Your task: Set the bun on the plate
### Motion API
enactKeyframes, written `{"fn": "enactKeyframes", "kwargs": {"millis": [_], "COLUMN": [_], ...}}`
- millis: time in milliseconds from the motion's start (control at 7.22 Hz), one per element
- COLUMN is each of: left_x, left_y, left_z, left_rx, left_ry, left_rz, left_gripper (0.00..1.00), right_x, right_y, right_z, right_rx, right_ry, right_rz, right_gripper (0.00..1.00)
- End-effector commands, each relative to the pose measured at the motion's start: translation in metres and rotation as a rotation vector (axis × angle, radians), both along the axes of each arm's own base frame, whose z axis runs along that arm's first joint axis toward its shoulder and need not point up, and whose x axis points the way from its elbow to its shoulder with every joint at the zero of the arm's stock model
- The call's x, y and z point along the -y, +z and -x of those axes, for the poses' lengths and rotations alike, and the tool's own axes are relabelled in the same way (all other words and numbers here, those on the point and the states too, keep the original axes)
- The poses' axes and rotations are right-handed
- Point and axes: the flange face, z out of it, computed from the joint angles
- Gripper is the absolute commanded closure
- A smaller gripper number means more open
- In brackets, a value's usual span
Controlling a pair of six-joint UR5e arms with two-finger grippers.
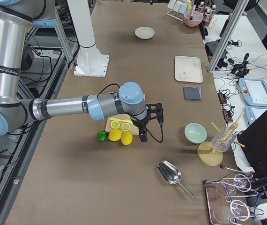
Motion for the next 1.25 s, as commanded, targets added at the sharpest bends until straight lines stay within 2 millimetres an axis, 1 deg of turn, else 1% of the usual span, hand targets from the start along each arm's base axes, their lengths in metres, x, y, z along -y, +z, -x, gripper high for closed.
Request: {"fn": "enactKeyframes", "kwargs": {"millis": [0,138,277,415,554,692,831,969,1108], "left_x": [-0.012,-0.017,-0.019,-0.027,-0.033,-0.038,-0.034,-0.032,-0.03], "left_y": [0.028,0.043,0.051,0.052,0.045,0.044,0.049,0.053,0.053], "left_z": [-0.046,-0.063,-0.08,-0.099,-0.111,-0.122,-0.125,-0.134,-0.136], "left_rx": [0.0,-0.008,-0.027,-0.03,-0.062,-0.082,-0.073,-0.069,-0.069], "left_ry": [-0.016,-0.016,-0.025,-0.027,-0.039,-0.029,-0.037,-0.023,-0.022], "left_rz": [0.018,0.033,0.048,0.025,0.054,0.052,0.055,0.061,0.062], "left_gripper": [0.04,0.04,0.05,0.05,0.09,0.16,0.29,0.37,0.42], "right_x": [-0.005,-0.007,-0.01,-0.015,-0.018,-0.019,-0.019,-0.019,-0.019], "right_y": [-0.01,-0.011,-0.012,-0.019,-0.023,-0.022,-0.022,-0.023,-0.023], "right_z": [0.059,0.084,0.102,0.121,0.133,0.134,0.134,0.135,0.135], "right_rx": [0.038,0.02,0.008,0.038,0.051,0.051,0.051,0.051,0.05], "right_ry": [-0.001,0.01,0.013,0.014,0.01,0.006,0.006,0.006,0.005], "right_rz": [0.021,0.026,0.034,0.024,0.02,0.019,0.019,0.017,0.016], "right_gripper": [0.01,0.01,0.01,0.01,0.01,0.0,0.0,0.0,0.0]}}
